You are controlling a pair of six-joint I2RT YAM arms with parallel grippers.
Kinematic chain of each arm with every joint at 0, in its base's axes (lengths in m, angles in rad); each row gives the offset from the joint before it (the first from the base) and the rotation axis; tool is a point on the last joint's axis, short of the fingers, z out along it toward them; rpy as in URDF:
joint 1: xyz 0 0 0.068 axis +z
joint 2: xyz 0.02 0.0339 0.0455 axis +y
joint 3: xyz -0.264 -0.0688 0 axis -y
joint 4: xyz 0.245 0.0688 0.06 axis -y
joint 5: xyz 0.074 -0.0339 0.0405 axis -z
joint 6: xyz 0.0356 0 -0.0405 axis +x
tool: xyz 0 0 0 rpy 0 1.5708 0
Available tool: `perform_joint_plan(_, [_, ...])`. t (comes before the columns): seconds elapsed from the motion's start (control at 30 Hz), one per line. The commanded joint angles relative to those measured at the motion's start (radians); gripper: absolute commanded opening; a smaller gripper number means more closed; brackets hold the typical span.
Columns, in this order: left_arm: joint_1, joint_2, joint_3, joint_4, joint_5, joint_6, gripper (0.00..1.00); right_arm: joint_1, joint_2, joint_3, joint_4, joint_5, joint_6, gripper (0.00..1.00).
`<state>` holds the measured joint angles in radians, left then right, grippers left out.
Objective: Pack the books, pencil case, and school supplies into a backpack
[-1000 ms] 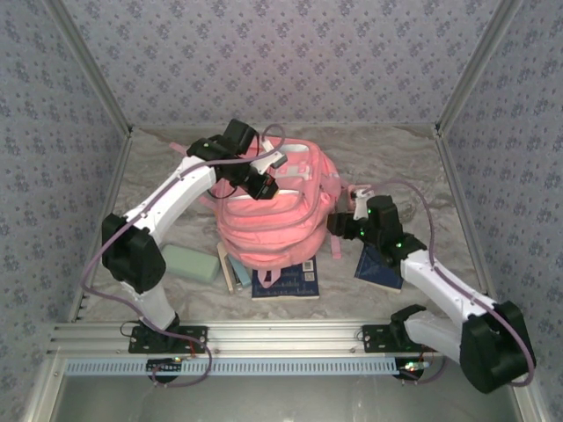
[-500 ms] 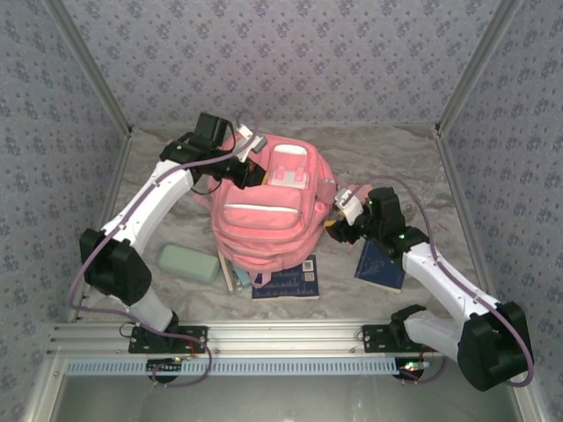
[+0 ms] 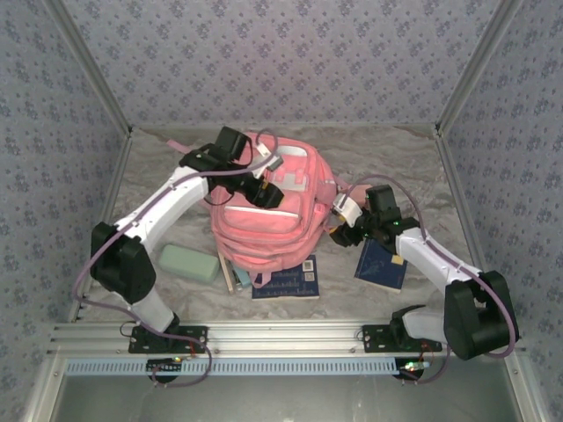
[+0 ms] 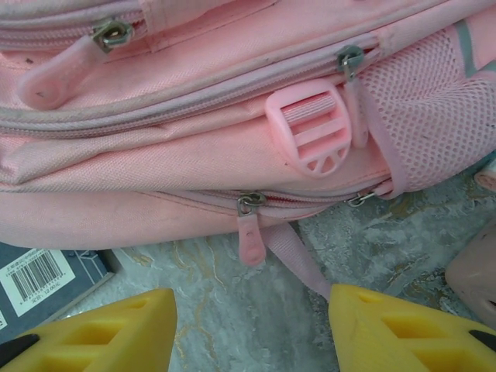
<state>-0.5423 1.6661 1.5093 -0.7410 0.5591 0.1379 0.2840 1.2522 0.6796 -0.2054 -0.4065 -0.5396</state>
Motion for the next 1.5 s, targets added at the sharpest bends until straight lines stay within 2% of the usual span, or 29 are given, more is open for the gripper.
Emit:
perform_joint_plan(0.0, [-0.007,0.075,0.030,-0.081,-0.014,0.056,0.68,-0.015,-0.011,0.018,0.032,-0.016,0.004,0.56])
perform_joint_plan(0.13, [-0.028,0.156,0.070,-0.153,0.023,0.102,0.69,-0.016,-0.045,-0.010,0.074,0.016,0.010,0.58])
perform_joint_plan(0.33, [-0.060,0.255,0.091,-0.206,-0.025,0.144,0.64,-0.020,-0.086,-0.031,0.125,0.038,0.030,0.60])
perform_joint_plan(0.4, [-0.066,0.275,0.104,-0.231,-0.013,0.153,0.54,-0.017,-0.087,-0.034,0.131,0.034,0.035,0.61])
perform_joint_plan(0.6, [-0.081,0.257,0.083,-0.241,-0.009,0.194,0.00,-0.002,-0.081,-0.042,0.146,0.066,0.028,0.62])
perform_joint_plan(1.07, [-0.033,0.026,0.035,-0.142,0.010,0.192,0.00,0.043,0.005,-0.035,0.137,0.111,-0.004,0.62])
perform_joint_plan(1.47, [-0.024,0.031,0.025,-0.122,0.053,0.192,0.00,0.068,0.152,0.026,0.106,0.087,-0.074,0.63])
